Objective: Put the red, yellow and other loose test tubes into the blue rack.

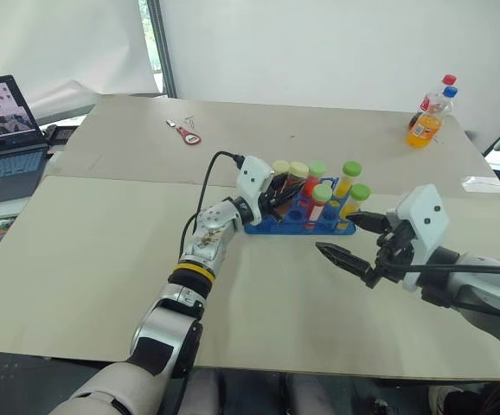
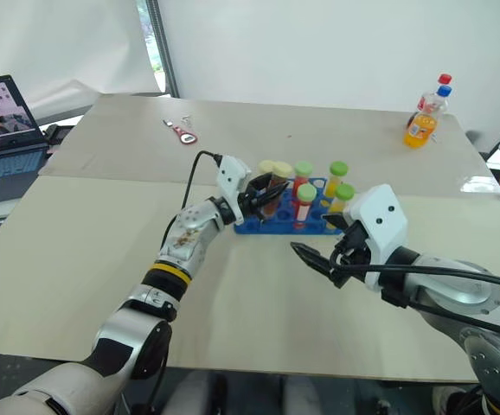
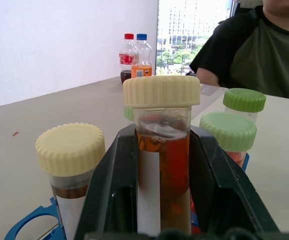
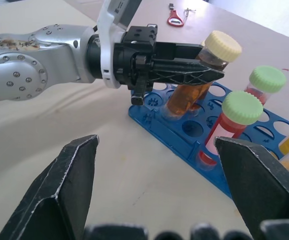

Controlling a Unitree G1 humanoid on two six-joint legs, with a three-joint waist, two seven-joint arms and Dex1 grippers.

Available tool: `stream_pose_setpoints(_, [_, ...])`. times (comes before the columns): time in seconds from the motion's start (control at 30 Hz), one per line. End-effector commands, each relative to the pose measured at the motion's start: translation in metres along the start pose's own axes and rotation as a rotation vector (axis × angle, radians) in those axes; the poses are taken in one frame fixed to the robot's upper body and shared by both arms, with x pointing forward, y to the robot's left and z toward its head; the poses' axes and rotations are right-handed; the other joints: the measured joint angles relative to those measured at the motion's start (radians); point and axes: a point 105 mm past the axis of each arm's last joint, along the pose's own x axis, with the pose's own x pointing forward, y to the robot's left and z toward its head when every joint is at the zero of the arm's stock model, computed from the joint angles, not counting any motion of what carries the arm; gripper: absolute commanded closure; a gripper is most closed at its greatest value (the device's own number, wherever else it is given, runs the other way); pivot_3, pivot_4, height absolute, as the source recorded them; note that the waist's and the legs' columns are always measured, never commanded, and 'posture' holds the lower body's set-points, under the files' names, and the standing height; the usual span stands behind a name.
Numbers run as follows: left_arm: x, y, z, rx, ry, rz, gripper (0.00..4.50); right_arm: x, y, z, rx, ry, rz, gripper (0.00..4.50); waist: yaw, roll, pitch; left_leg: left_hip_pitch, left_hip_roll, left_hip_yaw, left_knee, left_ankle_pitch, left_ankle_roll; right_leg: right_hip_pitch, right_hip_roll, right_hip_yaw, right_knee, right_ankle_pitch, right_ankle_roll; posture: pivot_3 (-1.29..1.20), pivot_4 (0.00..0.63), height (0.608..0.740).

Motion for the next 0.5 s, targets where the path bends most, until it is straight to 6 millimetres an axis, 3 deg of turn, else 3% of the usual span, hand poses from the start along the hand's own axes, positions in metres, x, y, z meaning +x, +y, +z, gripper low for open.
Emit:
stream_pose_setpoints(0.03, [-0.002,-0.005,-0.001,0.005,-0.012,-0.006,3.61,-0.004,-0.005,0.017,-0.049,-0.072,-0.042,0.37,0.0,0.0,0.0,0.0,0.0,0.0,0.0,0.0,0.0,0.0,0.0,0.0,0.0,0.0,0.0,0.0,0.15,0.74])
stream_pose_setpoints(0.23, [-0.009,-0.007,-0.007,0.036,-0.001,-0.021,3.61,-0.003,-0.005,0.017,-0.044,-0.076,-0.052,0.37,0.0,0.0,0.0,0.0,0.0,0.0,0.0,0.0,0.0,0.0,0.0,0.0,0.0,0.0,0.0,0.0,0.15,0.74])
stream_pose_setpoints(0.47, [-0.026,-0.009,-0.007,0.086,0.016,-0.088,0.23,-0.003,-0.008,0.015,-0.042,-0.069,-0.063,0.37,-0.003,0.0,0.0,0.0,0.0,0.0,0.0,0.0,0.0,-0.001,0.0,0.0,0.0,0.0,0.0,0.0,0.15,0.74])
stream_pose_setpoints(0.5, [-0.032,-0.008,-0.009,0.103,0.043,-0.095,0.05,-0.003,-0.009,0.014,-0.044,-0.067,-0.065,0.37,-0.003,0.0,0.0,0.0,0.001,0.0,0.0,0.0,0.0,-0.001,0.0,0.0,0.0,0.0,0.0,0.0,0.15,0.74])
